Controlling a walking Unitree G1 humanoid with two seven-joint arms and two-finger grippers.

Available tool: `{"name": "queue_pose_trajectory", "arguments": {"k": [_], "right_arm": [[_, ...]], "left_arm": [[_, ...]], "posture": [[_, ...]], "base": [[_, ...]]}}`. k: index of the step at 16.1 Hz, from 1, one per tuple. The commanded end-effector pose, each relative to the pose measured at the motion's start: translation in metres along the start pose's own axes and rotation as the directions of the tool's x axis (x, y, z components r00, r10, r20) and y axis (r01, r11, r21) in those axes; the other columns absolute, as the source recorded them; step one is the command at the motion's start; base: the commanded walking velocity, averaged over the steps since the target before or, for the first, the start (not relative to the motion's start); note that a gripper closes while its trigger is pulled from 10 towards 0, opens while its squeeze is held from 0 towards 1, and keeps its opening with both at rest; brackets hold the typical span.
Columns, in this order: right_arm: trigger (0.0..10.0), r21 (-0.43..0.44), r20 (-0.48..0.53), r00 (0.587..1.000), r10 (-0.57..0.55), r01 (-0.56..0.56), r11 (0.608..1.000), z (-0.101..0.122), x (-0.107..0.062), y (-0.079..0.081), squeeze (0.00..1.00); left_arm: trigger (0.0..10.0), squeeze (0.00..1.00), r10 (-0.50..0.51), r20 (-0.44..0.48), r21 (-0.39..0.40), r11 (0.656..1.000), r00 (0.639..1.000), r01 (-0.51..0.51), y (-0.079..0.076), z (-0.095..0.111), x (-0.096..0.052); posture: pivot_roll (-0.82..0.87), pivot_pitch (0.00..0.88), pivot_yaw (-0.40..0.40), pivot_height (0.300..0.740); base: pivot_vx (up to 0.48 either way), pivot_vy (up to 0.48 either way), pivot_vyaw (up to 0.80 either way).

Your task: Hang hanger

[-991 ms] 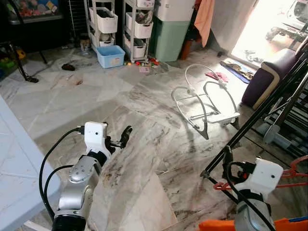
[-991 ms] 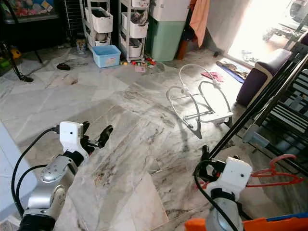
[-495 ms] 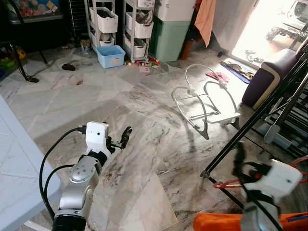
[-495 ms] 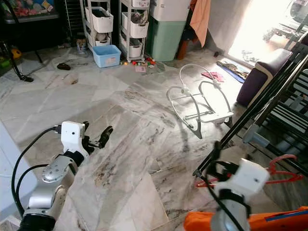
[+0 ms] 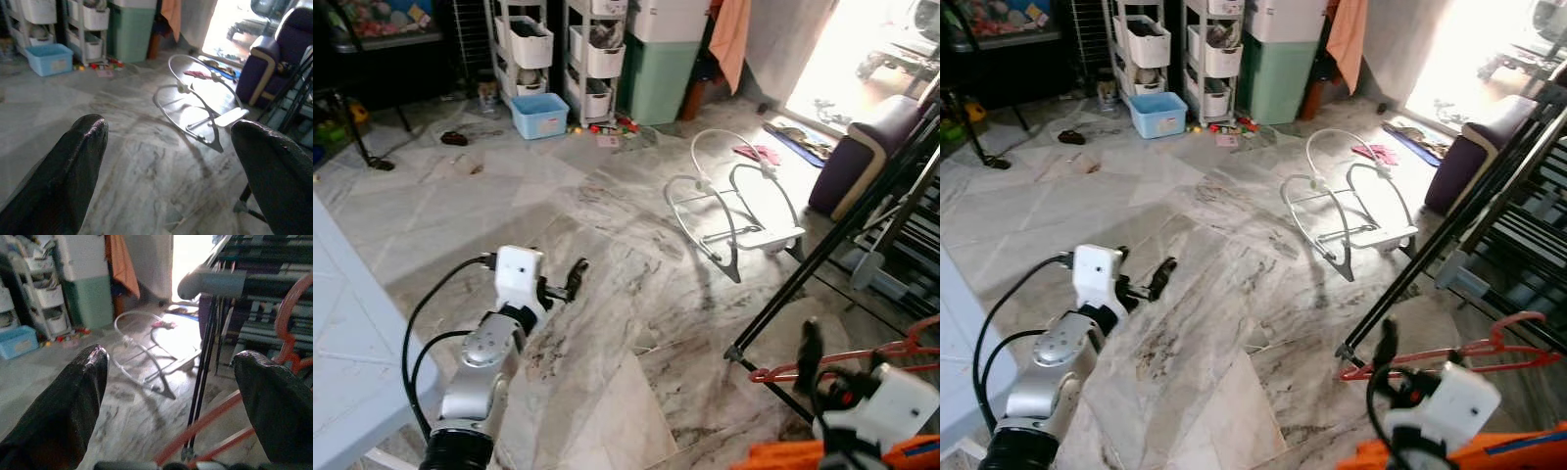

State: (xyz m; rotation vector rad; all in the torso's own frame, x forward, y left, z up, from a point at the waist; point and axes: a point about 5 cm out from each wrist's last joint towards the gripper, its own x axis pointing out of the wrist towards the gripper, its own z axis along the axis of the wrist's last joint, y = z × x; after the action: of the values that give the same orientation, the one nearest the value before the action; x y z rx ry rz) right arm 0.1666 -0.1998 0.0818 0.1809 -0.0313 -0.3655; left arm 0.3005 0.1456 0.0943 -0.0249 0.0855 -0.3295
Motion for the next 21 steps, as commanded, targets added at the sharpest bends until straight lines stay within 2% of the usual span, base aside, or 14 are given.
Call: {"name": "queue_pose_trajectory", "arguments": {"k": [1, 4, 8, 12, 16, 21], "right_arm": [[10.0, -0.009, -0.019, 0.999, 0.033, -0.034, 0.999, -0.004, -0.004, -0.002, 0.0], [10.0, -0.097, -0.041, 0.994, 0.102, -0.105, 0.99, 0.0, -0.002, -0.022, 0.0], [10.0, -0.154, -0.037, 0.982, 0.185, -0.188, 0.97, 0.01, 0.005, -0.028, 0.0], [10.0, -0.104, 0.0, 0.991, 0.131, -0.131, 0.986, 0.006, 0.005, -0.021, 0.0], [10.0, -0.04, 0.071, 0.997, 0.001, 0.002, 0.999, 0.002, 0.003, -0.01, 0.0], [10.0, 0.015, 0.122, 0.987, -0.108, 0.106, 0.994, 0.002, 0.006, -0.007, 0.0]], "left_arm": [[10.0, 0.0, -0.042, -0.005, 0.015, 0.999, 0.999, 0.042, -0.007, 0.0, 0.003], [10.0, 0.0, -0.094, -0.019, 0.045, 0.994, 0.995, 0.095, -0.01, -0.002, 0.002], [10.0, 0.0, -0.119, -0.032, 0.069, 0.99, 0.992, 0.121, -0.008, 0.0, 0.003], [10.0, 0.0, -0.158, -0.04, 0.098, 0.982, 0.987, 0.161, -0.006, 0.004, 0.009], [10.0, 0.0, -0.253, -0.05, 0.106, 0.96, 0.966, 0.257, -0.022, 0.009, 0.026], [10.0, 0.0, -0.29, -0.052, 0.101, 0.95, 0.956, 0.294, -0.034, 0.011, 0.039]], "posture": [[0.16, 0.037, -0.135, 0.74], [0.16, 0.051, -0.131, 0.74], [0.16, 0.052, -0.091, 0.74], [0.15, 0.042, -0.031, 0.74], [0.09, 0.015, 0.036, 0.74], [0.06, 0.0, 0.07, 0.74]], "base": [[0.0, 0.0, 0.0], [0.0, 0.0, 0.0], [0.0, 0.0, 0.0], [0.0, 0.0, 0.0], [0.0, 0.0, 0.0], [0.0, 0.0, 0.0]]}}
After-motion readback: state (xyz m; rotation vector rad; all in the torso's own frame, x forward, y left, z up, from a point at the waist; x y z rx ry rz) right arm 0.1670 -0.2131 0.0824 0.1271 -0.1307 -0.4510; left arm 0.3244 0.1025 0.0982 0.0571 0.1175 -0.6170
